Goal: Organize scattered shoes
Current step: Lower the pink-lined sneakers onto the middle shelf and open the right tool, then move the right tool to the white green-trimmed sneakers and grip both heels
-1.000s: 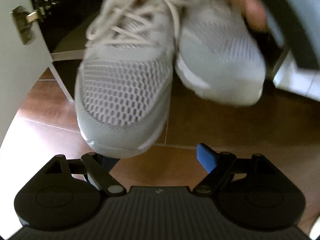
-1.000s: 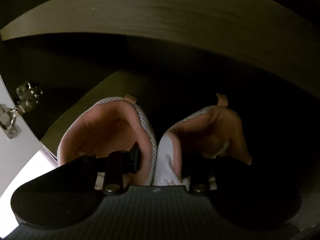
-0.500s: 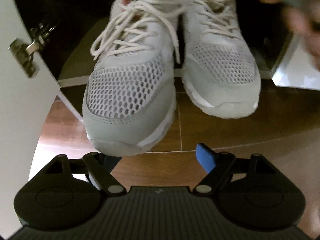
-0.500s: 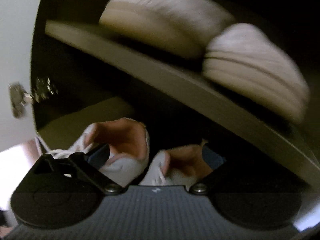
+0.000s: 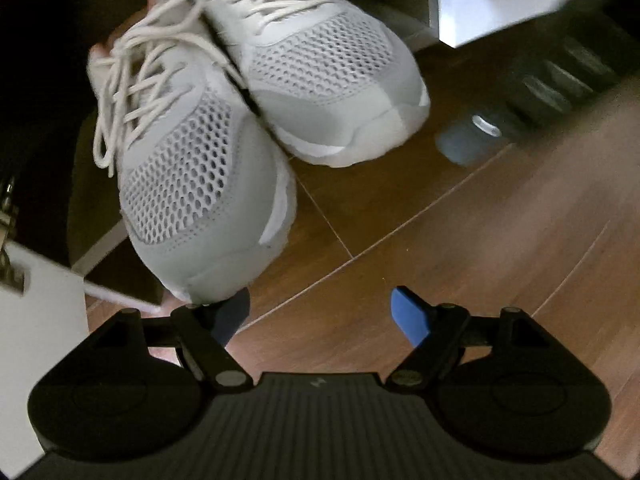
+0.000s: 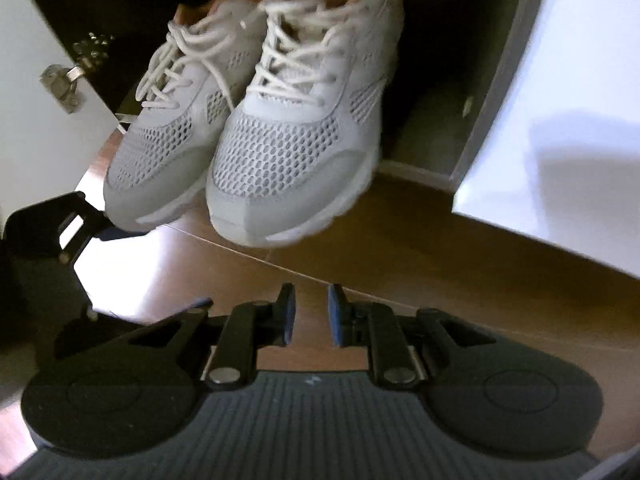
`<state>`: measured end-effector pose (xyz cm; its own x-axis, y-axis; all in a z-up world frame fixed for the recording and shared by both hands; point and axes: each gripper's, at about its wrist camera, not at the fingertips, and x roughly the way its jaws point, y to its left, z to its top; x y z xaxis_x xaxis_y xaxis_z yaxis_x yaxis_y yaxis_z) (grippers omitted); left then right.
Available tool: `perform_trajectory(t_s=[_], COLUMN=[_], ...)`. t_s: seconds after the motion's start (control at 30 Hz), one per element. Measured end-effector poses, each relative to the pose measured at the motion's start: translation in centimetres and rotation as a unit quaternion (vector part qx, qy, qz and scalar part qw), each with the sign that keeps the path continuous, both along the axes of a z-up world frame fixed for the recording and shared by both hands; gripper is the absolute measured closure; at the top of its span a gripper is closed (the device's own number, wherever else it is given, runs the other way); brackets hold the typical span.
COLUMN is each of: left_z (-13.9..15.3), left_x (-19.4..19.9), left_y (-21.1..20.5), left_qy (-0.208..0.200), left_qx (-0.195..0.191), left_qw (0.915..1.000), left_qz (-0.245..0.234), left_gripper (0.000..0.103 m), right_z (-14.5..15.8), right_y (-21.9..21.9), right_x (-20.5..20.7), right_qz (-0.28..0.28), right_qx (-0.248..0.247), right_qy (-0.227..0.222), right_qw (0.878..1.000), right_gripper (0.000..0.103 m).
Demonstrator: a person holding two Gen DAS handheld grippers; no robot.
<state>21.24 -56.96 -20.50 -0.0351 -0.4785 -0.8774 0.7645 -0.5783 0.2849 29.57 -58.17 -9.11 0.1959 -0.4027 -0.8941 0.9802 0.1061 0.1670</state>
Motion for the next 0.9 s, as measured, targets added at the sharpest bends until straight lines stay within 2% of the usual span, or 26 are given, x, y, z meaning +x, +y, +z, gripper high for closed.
perform_trajectory(t_s=[0.07, 0.13, 0.33, 0.47, 0.57, 0.63, 0.7, 0.77, 0.83, 0.87, 0.9], left_z=[0.1, 0.2, -0.2, -0.5, -0.2, 0.2, 1.0, 2.1, 4.3, 6.1, 7.8], left_x=[-0.1, -0.4, -1.6, -2.6, -2.8, -2.7, -2.6, -3.1, -3.1, -2.6, -1.4], left_y=[-1.0, -2.6, -7.4, -9.2, -8.3, -6.3, -3.1, 0.9, 6.0, 9.7, 13.7], left_qy=[0.001, 0.004, -0.009, -0.005, 0.006, 0.018, 0.044, 0.061, 0.081, 0.090, 0.090], left_qx=[-0.001, -0.006, -0.027, -0.037, -0.047, -0.046, -0.036, -0.027, -0.010, 0.001, 0.008], left_qw=[1.0000, 0.9999, 0.9994, 0.9978, 0.9937, 0.9875, 0.9735, 0.9553, 0.9255, 0.9064, 0.8955], left_qz=[0.003, 0.011, 0.019, 0.054, 0.101, 0.150, 0.221, 0.288, 0.370, 0.413, 0.436], left_gripper=[0.022, 0.022, 0.022, 0.022, 0.022, 0.022, 0.022, 0.022, 0.022, 0.022, 0.022], right_z=[-0.6, -3.6, -4.1, -4.6, -4.7, -4.6, -4.5, -4.3, -3.2, -2.5, -1.8], right_y=[-1.7, -4.1, -8.8, -11.1, -11.3, -10.1, -8.2, -7.0, -5.0, -4.9, -4.0], right_x=[-0.1, 1.7, 1.0, 0.0, -0.8, -1.7, -3.1, -4.1, -5.6, -5.5, -5.5], right_qz=[-0.025, -0.029, -0.029, -0.017, 0.011, 0.051, 0.100, 0.133, 0.176, 0.189, 0.220], right_qx=[0.013, 0.009, -0.022, -0.020, -0.018, -0.013, 0.001, 0.018, 0.049, 0.056, 0.069], right_qy=[-0.005, -0.003, 0.011, 0.009, 0.021, 0.037, 0.058, 0.066, 0.081, 0.083, 0.084], right_qw=[1.000, 1.000, 0.999, 1.000, 1.000, 0.998, 0.993, 0.989, 0.980, 0.977, 0.969], right_gripper=[0.087, 0.087, 0.086, 0.084, 0.081, 0.080, 0.078, 0.076, 0.074, 0.071, 0.068])
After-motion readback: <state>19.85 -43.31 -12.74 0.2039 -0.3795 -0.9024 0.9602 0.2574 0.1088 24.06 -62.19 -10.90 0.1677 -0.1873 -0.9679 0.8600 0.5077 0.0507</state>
